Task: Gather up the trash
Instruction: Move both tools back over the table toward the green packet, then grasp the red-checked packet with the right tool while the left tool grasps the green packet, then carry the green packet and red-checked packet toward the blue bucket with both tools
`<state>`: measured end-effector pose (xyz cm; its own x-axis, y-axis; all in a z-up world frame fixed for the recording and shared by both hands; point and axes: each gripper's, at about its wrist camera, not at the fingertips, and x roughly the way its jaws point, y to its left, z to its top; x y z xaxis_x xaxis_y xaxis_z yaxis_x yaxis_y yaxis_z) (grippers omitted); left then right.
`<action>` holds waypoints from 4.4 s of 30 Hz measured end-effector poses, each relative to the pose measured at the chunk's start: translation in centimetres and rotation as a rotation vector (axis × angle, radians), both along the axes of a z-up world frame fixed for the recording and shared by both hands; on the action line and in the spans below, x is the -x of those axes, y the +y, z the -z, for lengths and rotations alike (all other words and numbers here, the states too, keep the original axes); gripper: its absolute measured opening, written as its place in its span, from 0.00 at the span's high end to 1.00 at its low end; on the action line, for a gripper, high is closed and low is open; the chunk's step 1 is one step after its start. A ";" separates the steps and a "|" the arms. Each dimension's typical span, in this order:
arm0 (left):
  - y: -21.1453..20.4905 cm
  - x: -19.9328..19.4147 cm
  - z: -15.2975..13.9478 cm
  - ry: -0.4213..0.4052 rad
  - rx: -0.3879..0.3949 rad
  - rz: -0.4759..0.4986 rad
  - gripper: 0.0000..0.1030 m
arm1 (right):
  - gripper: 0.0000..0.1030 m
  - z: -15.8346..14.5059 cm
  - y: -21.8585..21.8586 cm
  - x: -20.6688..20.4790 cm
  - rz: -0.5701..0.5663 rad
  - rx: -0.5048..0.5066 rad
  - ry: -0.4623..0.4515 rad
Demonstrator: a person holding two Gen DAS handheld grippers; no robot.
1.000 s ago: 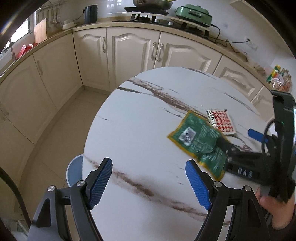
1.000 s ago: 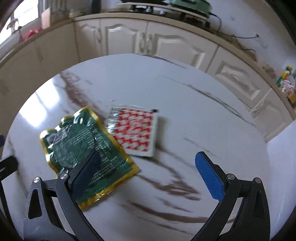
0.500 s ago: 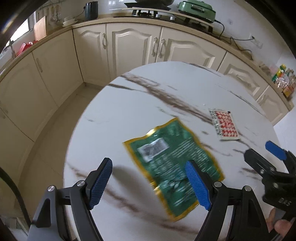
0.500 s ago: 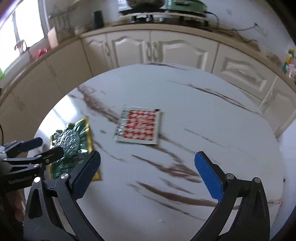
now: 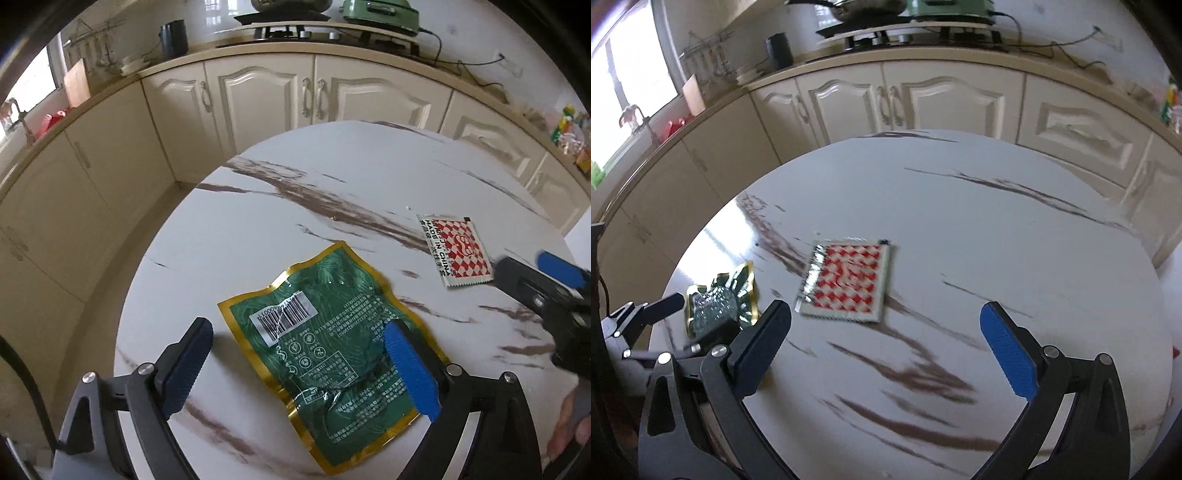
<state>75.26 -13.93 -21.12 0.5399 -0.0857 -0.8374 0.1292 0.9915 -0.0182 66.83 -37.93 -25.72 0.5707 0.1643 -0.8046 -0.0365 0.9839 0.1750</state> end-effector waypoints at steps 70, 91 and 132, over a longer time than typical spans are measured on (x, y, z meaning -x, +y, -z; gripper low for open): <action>18.8 10.2 -1.4 0.063 0.299 -0.004 0.42 | 0.96 1.3 14.6 7.8 -0.189 -0.088 0.005; 19.8 9.8 -1.3 0.030 0.372 -0.005 0.74 | 0.95 2.0 17.1 7.6 -0.223 -0.182 0.006; 17.5 13.1 -5.2 -0.063 0.312 0.114 0.98 | 0.95 0.4 16.4 9.0 -0.192 -0.221 -0.072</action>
